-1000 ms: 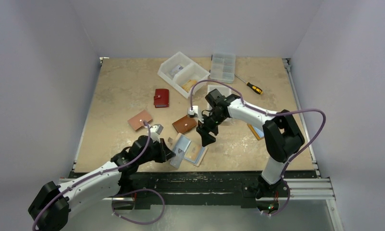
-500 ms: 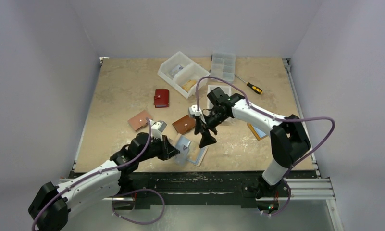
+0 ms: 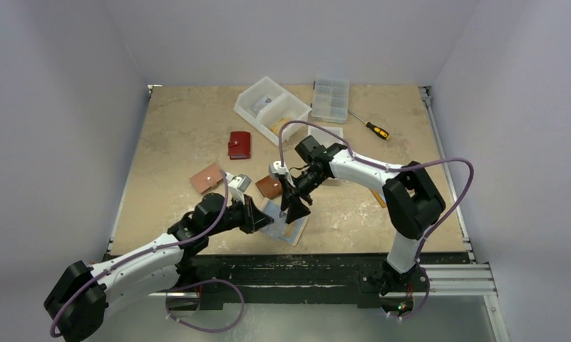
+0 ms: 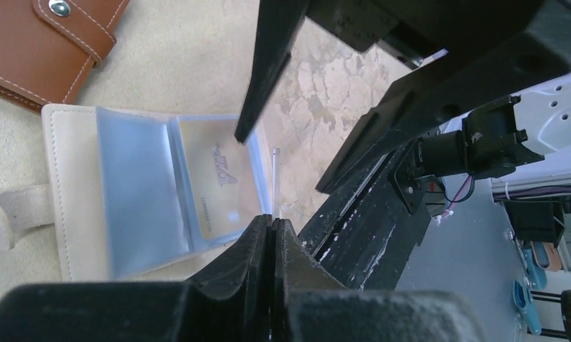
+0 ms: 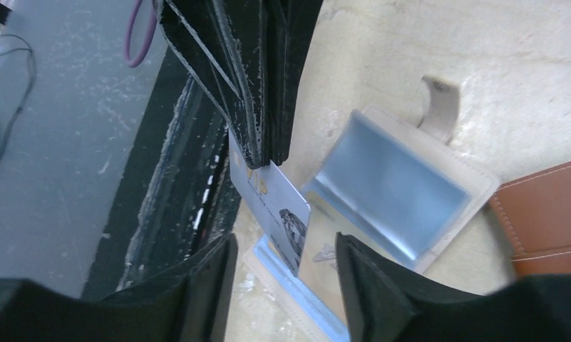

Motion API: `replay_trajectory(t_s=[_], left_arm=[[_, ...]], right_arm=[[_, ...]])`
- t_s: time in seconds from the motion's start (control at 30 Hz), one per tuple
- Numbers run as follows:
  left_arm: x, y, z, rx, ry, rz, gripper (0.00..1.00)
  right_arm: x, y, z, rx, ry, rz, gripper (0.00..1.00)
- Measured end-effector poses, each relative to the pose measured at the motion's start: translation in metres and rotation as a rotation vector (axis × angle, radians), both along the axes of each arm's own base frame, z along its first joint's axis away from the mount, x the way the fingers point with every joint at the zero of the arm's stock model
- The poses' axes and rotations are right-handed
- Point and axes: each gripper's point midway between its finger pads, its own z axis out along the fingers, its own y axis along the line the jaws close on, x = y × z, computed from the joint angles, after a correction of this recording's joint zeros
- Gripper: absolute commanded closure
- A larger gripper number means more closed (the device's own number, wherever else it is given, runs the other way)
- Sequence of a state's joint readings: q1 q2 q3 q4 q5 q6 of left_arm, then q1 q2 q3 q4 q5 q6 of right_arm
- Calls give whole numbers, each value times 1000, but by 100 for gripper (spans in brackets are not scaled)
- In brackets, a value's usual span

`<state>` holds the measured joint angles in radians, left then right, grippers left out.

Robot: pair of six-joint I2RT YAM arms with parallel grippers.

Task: Take the credit cards out of the card holder
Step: Pick up the credit card from the card holder, then place the credit card in the storage box.

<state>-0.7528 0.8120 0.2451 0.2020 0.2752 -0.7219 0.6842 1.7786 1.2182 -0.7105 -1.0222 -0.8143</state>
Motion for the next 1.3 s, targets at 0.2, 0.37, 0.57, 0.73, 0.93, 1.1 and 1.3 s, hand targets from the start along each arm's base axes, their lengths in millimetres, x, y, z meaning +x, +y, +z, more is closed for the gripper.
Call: replay_trajectory(t_s=[0.2,0.37,0.57,0.73,0.93,1.1,1.3], left_arm=[[3,-5,9,-19,-18,-8,100],[4,-4,11,-17,-29,-5,56],[11,8,40,-45,-98,72,3],[13,24,80,-142,-205,151,2],[8,20,74,-205,-232,126,7],[10,11,54,-176,-206,92,15],[18,-6,49,-181,-219,43,43]], right_arm=[[-9,4,-9,-21,77,49,91],[-15,2,-6,-25,115,65,98],[-3,0,11,-14,98,51,100],[24,-21,39,35,32,-31,100],[43,-41,64,81,-29,-117,100],[40,-42,63,76,-14,-111,100],[37,-42,60,66,3,-106,100]])
